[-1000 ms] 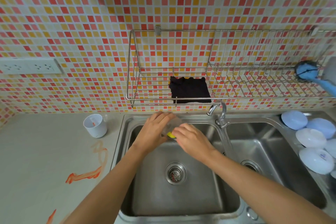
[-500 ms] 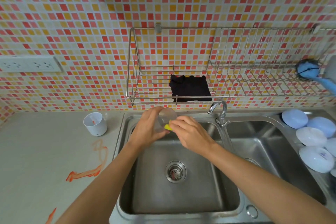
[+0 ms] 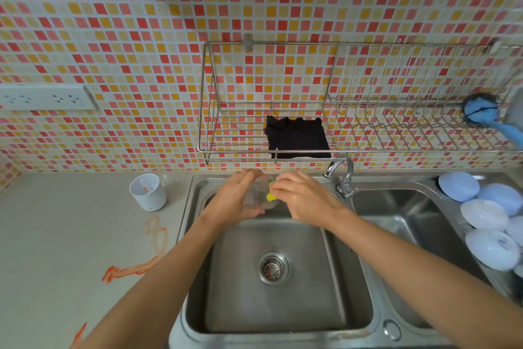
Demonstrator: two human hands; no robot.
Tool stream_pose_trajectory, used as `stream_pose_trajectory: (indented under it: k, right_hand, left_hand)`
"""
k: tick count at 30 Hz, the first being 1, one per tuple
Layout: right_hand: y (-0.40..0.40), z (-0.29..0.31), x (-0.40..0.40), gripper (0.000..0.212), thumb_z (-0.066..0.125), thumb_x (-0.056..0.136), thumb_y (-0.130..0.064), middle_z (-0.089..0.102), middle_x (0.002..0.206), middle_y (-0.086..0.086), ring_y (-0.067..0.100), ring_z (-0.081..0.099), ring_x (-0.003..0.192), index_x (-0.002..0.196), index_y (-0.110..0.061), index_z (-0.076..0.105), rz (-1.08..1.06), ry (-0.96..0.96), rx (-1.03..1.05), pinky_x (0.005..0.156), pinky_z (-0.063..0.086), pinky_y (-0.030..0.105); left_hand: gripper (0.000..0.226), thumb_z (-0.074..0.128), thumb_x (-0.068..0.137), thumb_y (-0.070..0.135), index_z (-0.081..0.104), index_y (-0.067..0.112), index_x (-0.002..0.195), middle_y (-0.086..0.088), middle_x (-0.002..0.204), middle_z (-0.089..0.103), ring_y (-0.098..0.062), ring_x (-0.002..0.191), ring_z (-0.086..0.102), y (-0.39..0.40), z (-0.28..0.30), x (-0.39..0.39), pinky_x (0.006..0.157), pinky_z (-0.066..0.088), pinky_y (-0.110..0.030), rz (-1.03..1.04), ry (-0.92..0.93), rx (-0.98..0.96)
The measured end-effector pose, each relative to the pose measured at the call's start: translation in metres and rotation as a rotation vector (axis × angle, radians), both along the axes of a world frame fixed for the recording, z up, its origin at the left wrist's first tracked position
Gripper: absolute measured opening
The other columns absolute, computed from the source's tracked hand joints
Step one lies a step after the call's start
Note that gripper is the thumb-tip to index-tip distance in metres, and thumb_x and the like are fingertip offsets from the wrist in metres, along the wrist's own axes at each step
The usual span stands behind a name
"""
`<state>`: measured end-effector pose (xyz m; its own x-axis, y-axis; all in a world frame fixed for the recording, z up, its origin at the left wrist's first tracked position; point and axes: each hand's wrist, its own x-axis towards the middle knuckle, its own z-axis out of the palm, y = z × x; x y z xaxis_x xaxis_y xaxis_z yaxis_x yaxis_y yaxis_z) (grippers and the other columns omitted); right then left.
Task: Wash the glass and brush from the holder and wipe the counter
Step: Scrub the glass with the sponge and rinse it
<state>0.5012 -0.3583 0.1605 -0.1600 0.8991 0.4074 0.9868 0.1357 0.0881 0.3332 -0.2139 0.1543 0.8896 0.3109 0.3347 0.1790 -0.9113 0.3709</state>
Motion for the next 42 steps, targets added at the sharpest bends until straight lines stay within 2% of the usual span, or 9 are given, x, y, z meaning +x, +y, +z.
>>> stream_pose_trajectory:
  k: [3, 9, 12, 16, 22, 30, 35, 37, 42]
  right_hand:
    - [-0.008, -0.012, -0.016, 0.029, 0.055, 0.078, -0.009, 0.069, 0.105, -0.001, 0.024, 0.059, 0.104, 0.101, -0.010, 0.072, 0.033, 0.006, -0.014, 0.087, 0.050, 0.038]
    - [-0.008, -0.024, -0.019, 0.012, 0.070, 0.076, -0.009, 0.069, 0.090, -0.001, 0.023, 0.061, 0.085, 0.088, -0.012, 0.070, -0.009, -0.014, 0.019, 0.072, 0.053, 0.036]
    - [-0.007, -0.025, -0.023, 0.010, 0.060, 0.084, -0.010, 0.068, 0.088, -0.001, 0.023, 0.061, 0.083, 0.086, -0.011, 0.069, -0.011, -0.032, 0.080, 0.072, 0.052, 0.035]
    - [-0.004, -0.026, -0.031, 0.029, 0.045, 0.099, -0.016, 0.068, 0.086, 0.002, 0.024, 0.060, 0.082, 0.084, -0.009, 0.069, -0.075, 0.028, 0.191, 0.072, 0.052, 0.035]
    - [-0.006, -0.033, -0.038, 0.020, 0.051, 0.097, -0.015, 0.069, 0.093, 0.001, 0.024, 0.059, 0.088, 0.093, -0.007, 0.069, -0.060, 0.129, 0.141, 0.078, 0.050, 0.035]
    - [-0.007, -0.014, -0.009, 0.029, 0.045, 0.086, -0.011, 0.071, 0.098, -0.001, 0.022, 0.063, 0.097, 0.097, -0.011, 0.073, 0.007, -0.241, -0.042, 0.077, 0.050, 0.034]
    - [-0.009, -0.016, -0.020, 0.022, 0.052, 0.080, -0.009, 0.069, 0.092, 0.000, 0.024, 0.061, 0.092, 0.091, -0.010, 0.072, -0.095, -0.113, 0.010, 0.074, 0.052, 0.036]
    - [-0.014, -0.026, -0.031, 0.030, 0.043, 0.076, -0.011, 0.068, 0.084, -0.005, 0.021, 0.058, 0.088, 0.087, -0.014, 0.072, -0.061, -0.017, -0.059, 0.072, 0.050, 0.033]
    - [-0.014, -0.019, -0.021, 0.033, 0.040, 0.085, -0.011, 0.069, 0.086, -0.004, 0.022, 0.062, 0.087, 0.085, -0.014, 0.073, -0.012, -0.215, -0.049, 0.070, 0.050, 0.033]
  left_hand:
    - [0.079, 0.083, 0.068, 0.037, 0.042, 0.021, 0.134, 0.005, 0.130, 0.053, -0.009, 0.114, 0.048, 0.003, 0.002, -0.001, 0.085, 0.032, -0.006, -0.028, 0.020, -0.021]
    - [0.077, 0.083, 0.071, 0.031, 0.044, 0.019, 0.136, 0.004, 0.132, 0.054, -0.003, 0.117, 0.044, -0.005, -0.007, 0.000, 0.087, 0.023, 0.009, -0.050, 0.033, -0.078]
    - [0.082, 0.082, 0.072, 0.035, 0.037, 0.024, 0.140, 0.007, 0.138, 0.049, -0.007, 0.125, 0.043, -0.006, -0.012, 0.001, 0.093, 0.028, -0.004, 0.007, 0.008, -0.122]
    - [0.091, 0.083, 0.068, 0.041, 0.034, 0.019, 0.142, 0.004, 0.142, 0.042, -0.011, 0.128, 0.036, -0.009, -0.016, 0.003, 0.097, 0.034, -0.020, 0.084, -0.014, -0.156]
    - [0.081, 0.081, 0.068, 0.048, 0.045, 0.015, 0.132, 0.001, 0.128, 0.051, -0.010, 0.113, 0.048, -0.005, -0.015, 0.003, 0.092, 0.045, -0.024, 0.060, -0.043, -0.117]
    - [0.077, 0.079, 0.071, 0.043, 0.047, 0.018, 0.136, 0.003, 0.132, 0.053, -0.013, 0.119, 0.050, -0.002, -0.002, 0.008, 0.094, 0.036, -0.016, -0.083, 0.133, -0.012]
    - [0.081, 0.082, 0.068, 0.041, 0.046, 0.020, 0.138, 0.003, 0.131, 0.053, -0.012, 0.117, 0.050, 0.001, 0.010, 0.015, 0.093, 0.032, -0.013, -0.099, 0.134, -0.040]
    - [0.079, 0.082, 0.069, 0.041, 0.047, 0.020, 0.137, 0.003, 0.131, 0.053, -0.013, 0.117, 0.051, 0.003, 0.010, 0.013, 0.090, 0.030, -0.011, -0.109, 0.162, -0.032]
    - [0.082, 0.081, 0.070, 0.043, 0.043, 0.022, 0.140, 0.006, 0.136, 0.050, -0.010, 0.119, 0.051, -0.006, 0.001, 0.006, 0.086, 0.031, -0.010, -0.119, 0.237, -0.032]
